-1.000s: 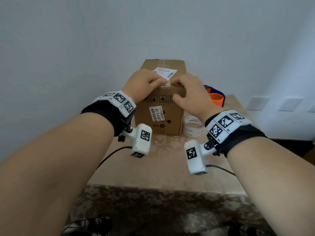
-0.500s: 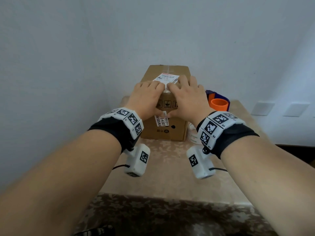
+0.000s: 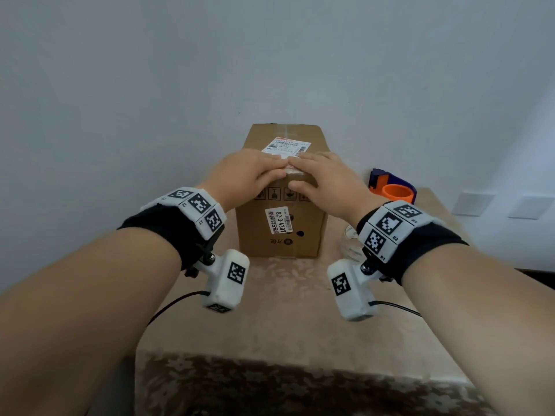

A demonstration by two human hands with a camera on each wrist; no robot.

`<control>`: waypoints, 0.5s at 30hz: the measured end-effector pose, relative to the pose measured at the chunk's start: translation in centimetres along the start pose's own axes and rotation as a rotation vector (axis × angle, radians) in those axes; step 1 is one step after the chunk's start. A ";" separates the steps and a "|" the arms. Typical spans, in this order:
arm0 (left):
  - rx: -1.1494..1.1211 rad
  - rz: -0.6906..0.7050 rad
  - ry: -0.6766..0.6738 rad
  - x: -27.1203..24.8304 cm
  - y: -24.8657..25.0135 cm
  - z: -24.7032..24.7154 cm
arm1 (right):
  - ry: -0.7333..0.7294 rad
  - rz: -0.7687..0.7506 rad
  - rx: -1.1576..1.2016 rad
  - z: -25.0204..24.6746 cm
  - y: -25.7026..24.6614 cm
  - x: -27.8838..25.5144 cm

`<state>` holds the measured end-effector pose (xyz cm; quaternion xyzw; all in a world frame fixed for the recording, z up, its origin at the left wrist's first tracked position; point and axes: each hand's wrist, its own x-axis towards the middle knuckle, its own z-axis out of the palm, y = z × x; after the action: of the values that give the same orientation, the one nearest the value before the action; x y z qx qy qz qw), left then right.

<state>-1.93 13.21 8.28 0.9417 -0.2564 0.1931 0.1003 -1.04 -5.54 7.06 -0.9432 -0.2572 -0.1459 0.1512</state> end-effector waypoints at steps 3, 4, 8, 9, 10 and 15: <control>-0.075 -0.077 0.008 -0.7 -1.5 -0.9 | 0.006 -0.017 0.034 1.0 -1.4 1.4; -0.068 -0.096 0.007 -0.9 -1.9 -1.1 | 0.010 -0.031 0.040 1.3 -1.9 1.9; -0.011 -0.171 0.045 -1.8 -3.4 -1.4 | 0.021 -0.034 0.085 2.2 -3.5 4.0; -0.002 -0.188 0.055 -1.9 -3.7 -1.3 | 0.025 -0.031 0.090 2.5 -3.8 4.3; 0.000 -0.201 0.062 -2.0 -4.0 -1.2 | 0.028 -0.023 0.083 2.8 -4.0 4.4; 0.003 -0.198 0.051 -2.0 -4.1 -1.2 | -0.028 0.002 0.044 2.7 -4.1 4.2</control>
<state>-1.71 17.88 8.15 0.9574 -0.1594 0.2064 0.1240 0.82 0.66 6.97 -0.9419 -0.2615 -0.1268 0.1685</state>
